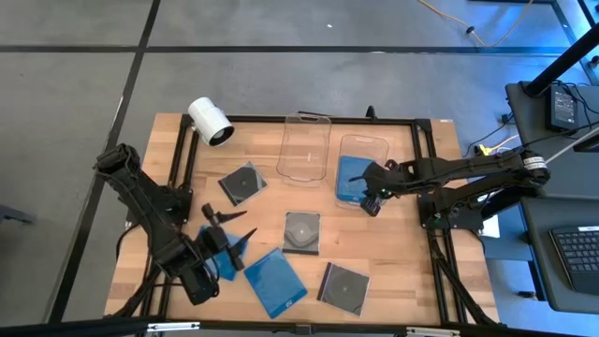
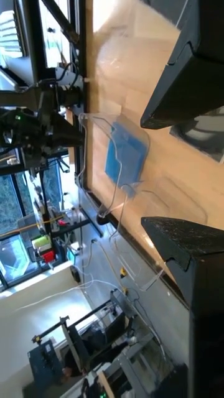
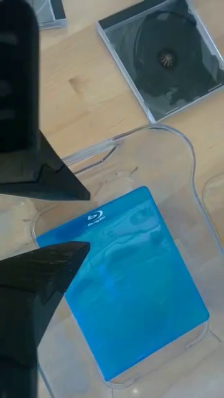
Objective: Pick & place jewel cases by type
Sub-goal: Put the bottom black cd case into the left transparent bin
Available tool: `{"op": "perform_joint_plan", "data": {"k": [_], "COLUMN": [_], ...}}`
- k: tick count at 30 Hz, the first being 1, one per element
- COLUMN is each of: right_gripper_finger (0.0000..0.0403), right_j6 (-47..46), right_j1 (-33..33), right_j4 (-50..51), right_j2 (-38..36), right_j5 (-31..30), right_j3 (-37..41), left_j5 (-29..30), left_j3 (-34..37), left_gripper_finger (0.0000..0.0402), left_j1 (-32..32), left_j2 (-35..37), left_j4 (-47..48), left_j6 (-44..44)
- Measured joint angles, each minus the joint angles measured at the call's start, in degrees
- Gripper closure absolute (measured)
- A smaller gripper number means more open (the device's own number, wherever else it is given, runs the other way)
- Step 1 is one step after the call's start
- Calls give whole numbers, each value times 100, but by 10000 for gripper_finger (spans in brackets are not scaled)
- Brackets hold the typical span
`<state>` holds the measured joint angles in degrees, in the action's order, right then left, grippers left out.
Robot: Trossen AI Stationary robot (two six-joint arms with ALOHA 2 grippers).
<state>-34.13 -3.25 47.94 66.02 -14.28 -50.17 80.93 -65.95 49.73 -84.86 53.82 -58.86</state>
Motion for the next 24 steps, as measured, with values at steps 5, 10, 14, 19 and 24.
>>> {"op": "perform_joint_plan", "data": {"k": [5,10,14,19,24], "right_gripper_finger": [282,282,283,282,282], "right_j6": [-3,-8,-9,-8,-9], "right_j1": [0,0,0,0,0], "right_j4": [-14,-20,-20,-20,-20], "right_j2": [0,0,0,0,0], "right_j5": [0,0,0,0,-2], "right_j3": [0,0,0,0,0], "left_j5": [0,9,41,26,-85], "left_j3": [0,0,0,0,0], "left_gripper_finger": [162,162,162,162,162], "left_j1": [-166,-415,-670,-974,-1186], "left_j2": [0,0,2,0,0], "left_j4": [-1,-1,0,-1,-1], "left_j6": [41,216,463,421,330]}}
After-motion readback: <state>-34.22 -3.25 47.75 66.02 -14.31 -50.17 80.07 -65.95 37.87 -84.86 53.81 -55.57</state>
